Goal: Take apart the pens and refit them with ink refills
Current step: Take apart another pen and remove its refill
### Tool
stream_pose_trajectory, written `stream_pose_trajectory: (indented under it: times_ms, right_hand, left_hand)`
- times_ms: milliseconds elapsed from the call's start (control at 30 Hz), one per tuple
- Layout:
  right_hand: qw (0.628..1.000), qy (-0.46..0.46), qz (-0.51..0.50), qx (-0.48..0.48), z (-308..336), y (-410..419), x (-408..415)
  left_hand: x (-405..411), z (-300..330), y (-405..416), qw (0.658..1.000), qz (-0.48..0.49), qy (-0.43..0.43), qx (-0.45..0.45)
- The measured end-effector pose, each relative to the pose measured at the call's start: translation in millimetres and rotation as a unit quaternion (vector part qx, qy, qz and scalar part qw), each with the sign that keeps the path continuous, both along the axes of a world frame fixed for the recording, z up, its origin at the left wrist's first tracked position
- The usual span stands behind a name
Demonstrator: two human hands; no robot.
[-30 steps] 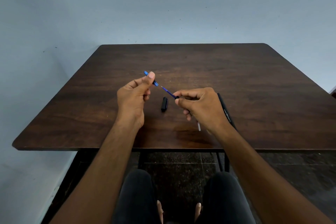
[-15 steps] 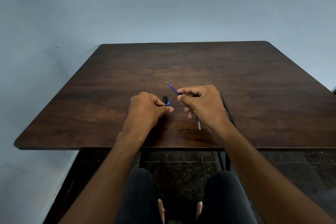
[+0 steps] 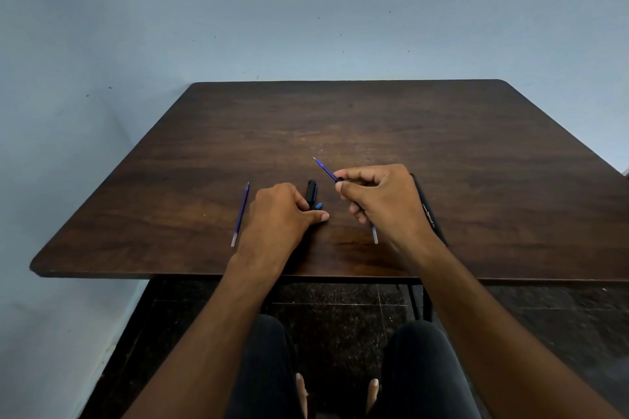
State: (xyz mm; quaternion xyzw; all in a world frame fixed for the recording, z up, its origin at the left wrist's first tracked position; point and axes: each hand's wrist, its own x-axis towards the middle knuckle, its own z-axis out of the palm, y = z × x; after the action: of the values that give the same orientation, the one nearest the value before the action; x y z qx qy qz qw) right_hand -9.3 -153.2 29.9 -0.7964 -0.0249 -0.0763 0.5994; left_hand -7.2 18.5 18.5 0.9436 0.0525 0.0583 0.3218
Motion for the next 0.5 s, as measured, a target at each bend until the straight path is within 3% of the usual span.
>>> stream_pose_trajectory:
  times_ms: [367, 500]
  right_hand:
    - [1.000, 0.000, 0.001, -0.002, -0.4, -0.7, -2.0]
    - [1.000, -0.003, 0.002, 0.004, -0.2, 0.3, -3.7]
  left_hand:
    - [-5.9, -0.2, 1.3, 1.000, 0.004, -0.013, -0.009]
    - [-8.1, 4.0, 2.4, 0.989, 0.003, -0.124, -0.083]
